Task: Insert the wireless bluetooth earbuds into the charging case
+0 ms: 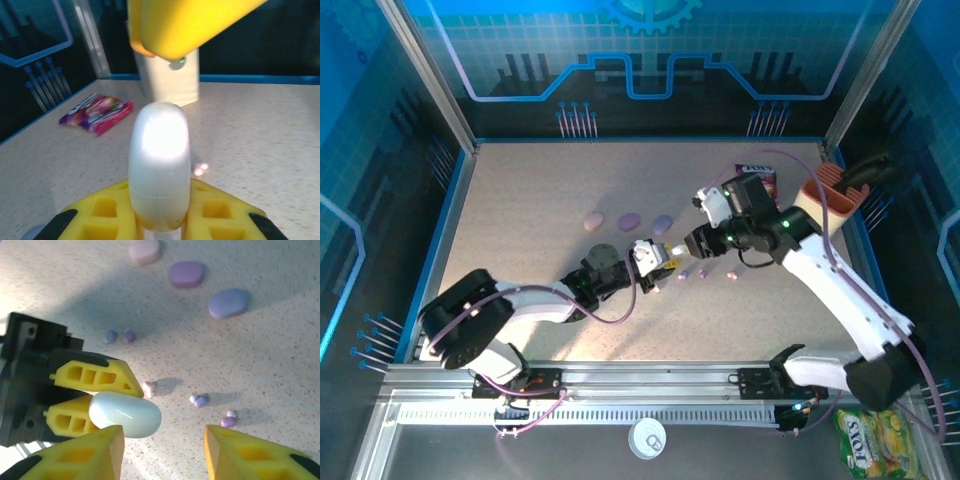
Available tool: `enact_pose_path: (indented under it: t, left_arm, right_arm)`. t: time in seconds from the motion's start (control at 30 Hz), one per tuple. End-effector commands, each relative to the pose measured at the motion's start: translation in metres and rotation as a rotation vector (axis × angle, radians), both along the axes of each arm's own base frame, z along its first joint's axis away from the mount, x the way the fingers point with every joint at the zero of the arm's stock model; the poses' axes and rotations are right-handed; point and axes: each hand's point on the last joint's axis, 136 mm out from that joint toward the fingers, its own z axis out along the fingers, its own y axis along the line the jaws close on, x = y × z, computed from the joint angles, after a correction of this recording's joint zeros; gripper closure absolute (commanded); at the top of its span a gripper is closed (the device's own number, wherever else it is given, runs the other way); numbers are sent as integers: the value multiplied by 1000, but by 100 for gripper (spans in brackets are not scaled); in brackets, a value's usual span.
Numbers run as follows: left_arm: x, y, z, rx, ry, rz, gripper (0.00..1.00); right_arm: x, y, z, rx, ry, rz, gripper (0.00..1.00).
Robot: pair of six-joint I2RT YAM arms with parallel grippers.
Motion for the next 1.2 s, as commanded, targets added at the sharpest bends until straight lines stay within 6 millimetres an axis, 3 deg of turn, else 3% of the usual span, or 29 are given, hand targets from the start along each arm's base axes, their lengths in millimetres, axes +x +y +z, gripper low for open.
enact_pose_path:
  t: [0.0,0.13,0.27,0.6,0.83,1.17]
  left_arm:
    - [-39,0,-1,22,81,-189,90]
    - [-57,5,-1,79,105,-268,90]
    - [-66,7,5,126,99,-311,90]
    - [-65,5,19,124,81,-321,90]
    - [-63,3,23,105,72,-312,90]
    - [-61,1,24,90,68,-309,90]
  right_arm:
    - [-29,11,19,21,-230,306,45]
    - [-63,14,23,-30,-463,559,37]
    - [-77,18,25,-81,-547,687,39]
    - [-74,40,-5,-142,-471,796,45]
    - [-68,44,-22,-151,-436,788,66]
    - [-77,41,-30,-125,-373,808,72]
